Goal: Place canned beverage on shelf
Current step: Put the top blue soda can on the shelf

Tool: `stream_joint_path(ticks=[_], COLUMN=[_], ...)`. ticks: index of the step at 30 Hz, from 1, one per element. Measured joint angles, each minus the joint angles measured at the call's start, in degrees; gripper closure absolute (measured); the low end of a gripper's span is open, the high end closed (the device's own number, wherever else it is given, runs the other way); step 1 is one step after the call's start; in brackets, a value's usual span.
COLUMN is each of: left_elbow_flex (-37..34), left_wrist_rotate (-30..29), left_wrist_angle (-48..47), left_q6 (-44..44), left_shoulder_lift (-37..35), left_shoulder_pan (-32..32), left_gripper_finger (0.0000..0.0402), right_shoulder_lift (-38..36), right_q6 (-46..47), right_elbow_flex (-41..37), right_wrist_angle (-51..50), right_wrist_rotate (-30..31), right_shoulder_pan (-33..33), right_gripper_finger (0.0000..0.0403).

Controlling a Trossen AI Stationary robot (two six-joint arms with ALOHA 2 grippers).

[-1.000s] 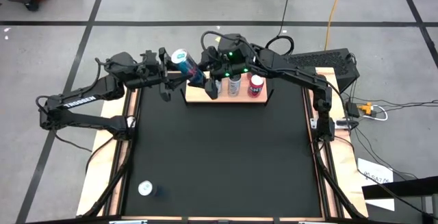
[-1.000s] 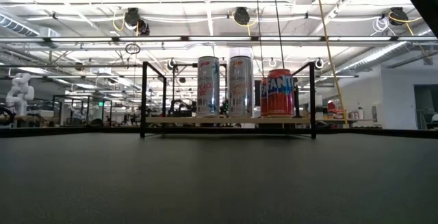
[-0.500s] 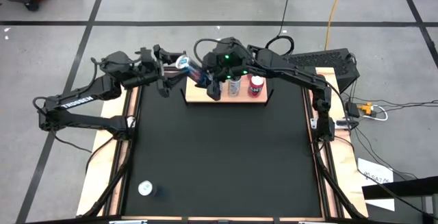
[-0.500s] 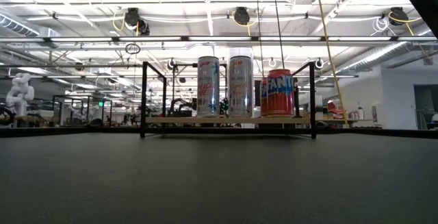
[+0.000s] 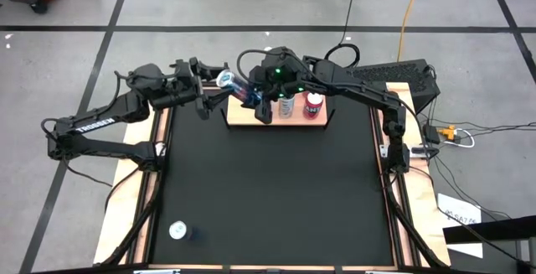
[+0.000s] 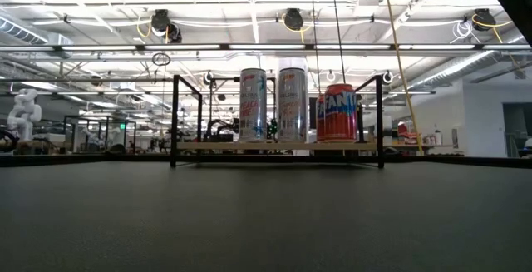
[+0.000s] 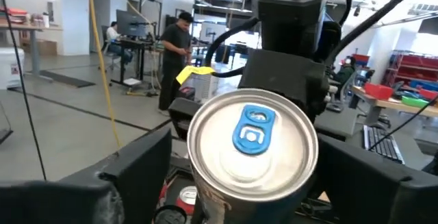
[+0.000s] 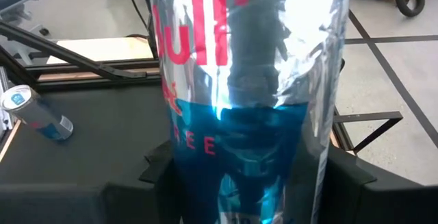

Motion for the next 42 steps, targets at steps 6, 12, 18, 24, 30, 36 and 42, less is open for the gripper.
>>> stream_joint_path(ticks=[6, 12, 18, 24, 30, 36, 42], left_elbow_flex=[-0.02, -0.03, -0.09, -0.11, -0.15, -0.15, -0.15], left_wrist_rotate=[0.02, -0.43, 0.24, -0.83, 3.26, 9.33, 9.64], left_wrist_angle=[0.0, -0.13, -0.31, -1.7, -3.64, -2.78, -2.91], left_q6=[-0.24, 0.16, -0.48, 4.32, 9.86, 13.55, 20.54], left_shoulder_lift=[0.0, 0.0, 0.07, 1.78, 8.36, 16.78, 22.5], left_shoulder_pan=[-0.02, 0.54, 4.43, 10.54, 17.57, 21.66, 23.26], left_gripper_finger=[0.012, 0.0191, 0.0201, 0.0197, 0.0195, 0.0193, 0.0193], right_shoulder_lift=[0.0, 0.0, 0.0, -2.67, -5.9, -10.26, -13.6], right_q6=[0.0, 1.28, 4.57, 7.99, 9.6, 10.16, 10.81], right_elbow_flex=[0.0, 0.02, 0.04, 0.07, 0.13, 0.13, 0.11], right_wrist_angle=[0.02, -0.11, 0.04, -7.87, -16.42, -21.04, -23.06], right_wrist_rotate=[-0.04, -0.28, 1.76, 8.98, 12.49, 17.75, 20.94], right_shoulder_pan=[0.0, 0.0, -0.09, -0.22, -1.76, -1.84, -1.92], right_gripper_finger=[0.0186, 0.0165, 0.01, 0.0081, 0.009, 0.0091, 0.0091])
